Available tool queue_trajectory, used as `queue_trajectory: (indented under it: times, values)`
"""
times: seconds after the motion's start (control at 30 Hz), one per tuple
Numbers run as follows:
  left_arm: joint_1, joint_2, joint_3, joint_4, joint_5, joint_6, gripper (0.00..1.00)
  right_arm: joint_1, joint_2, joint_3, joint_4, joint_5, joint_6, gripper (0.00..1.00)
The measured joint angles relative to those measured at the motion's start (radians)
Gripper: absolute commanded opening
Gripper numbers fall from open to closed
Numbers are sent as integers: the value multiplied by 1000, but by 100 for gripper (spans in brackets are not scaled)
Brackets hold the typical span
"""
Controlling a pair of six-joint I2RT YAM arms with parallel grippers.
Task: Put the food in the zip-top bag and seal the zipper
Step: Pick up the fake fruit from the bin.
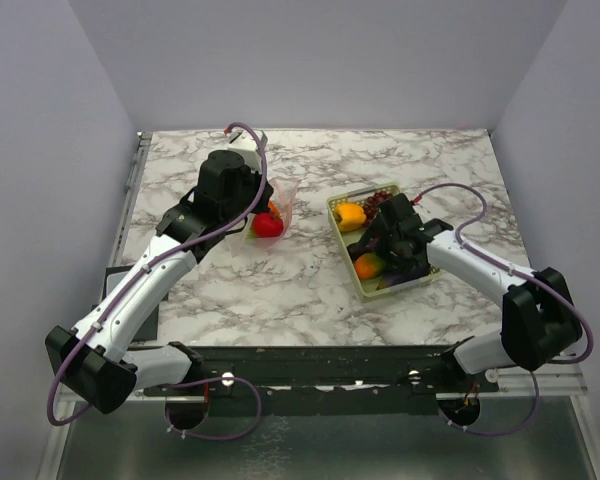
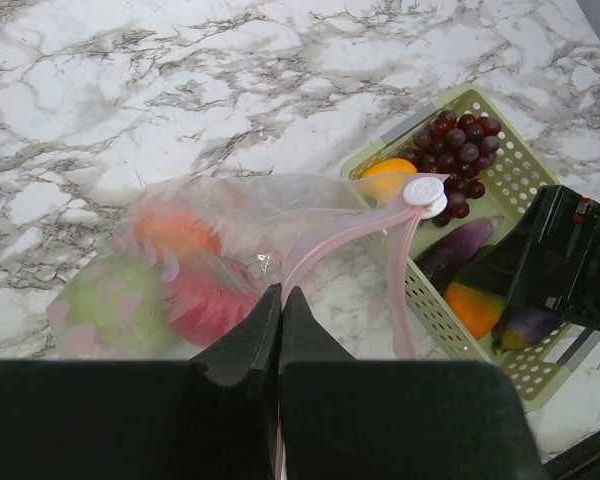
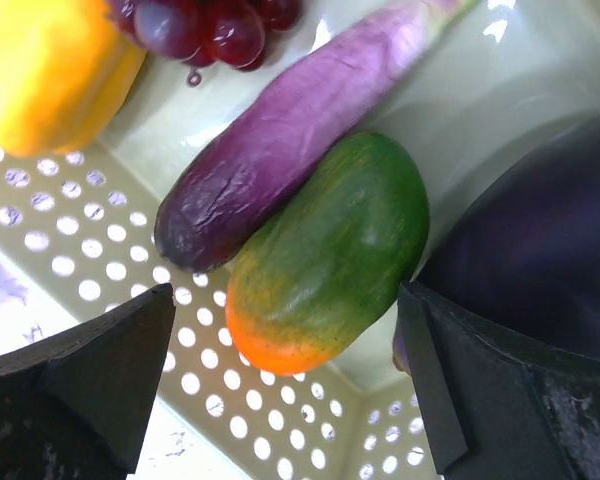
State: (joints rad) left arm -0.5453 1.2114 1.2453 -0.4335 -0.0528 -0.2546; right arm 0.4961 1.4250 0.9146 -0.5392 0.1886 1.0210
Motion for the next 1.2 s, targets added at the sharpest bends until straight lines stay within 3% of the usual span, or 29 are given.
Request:
queue_trajectory:
  times: [0.2,0.27,0.37,0.6,0.7,0.8,1.2]
  values:
    - [0,-2,0,1,2,0,0,0,67,5,-33,22,57,91]
    - [0,-3,0,1,2,0,0,0,92,5,-45,25,69,85]
    - [0,-3,0,2,3,0,0,2,106,16,-53,25,79,69]
    - [0,-3,-1,3,4,-2,0,2,114,16,-58,32,83,19]
    - [0,-3,-1,3,4,-3,0,2,103,16,-66,43,82,8]
    - [0,-4,-1,5,4,-4,0,2,84,16,-77,62,76,1]
    - [0,-7,-1,5,4,-4,0,2,-34,84,-128,155,-5,0]
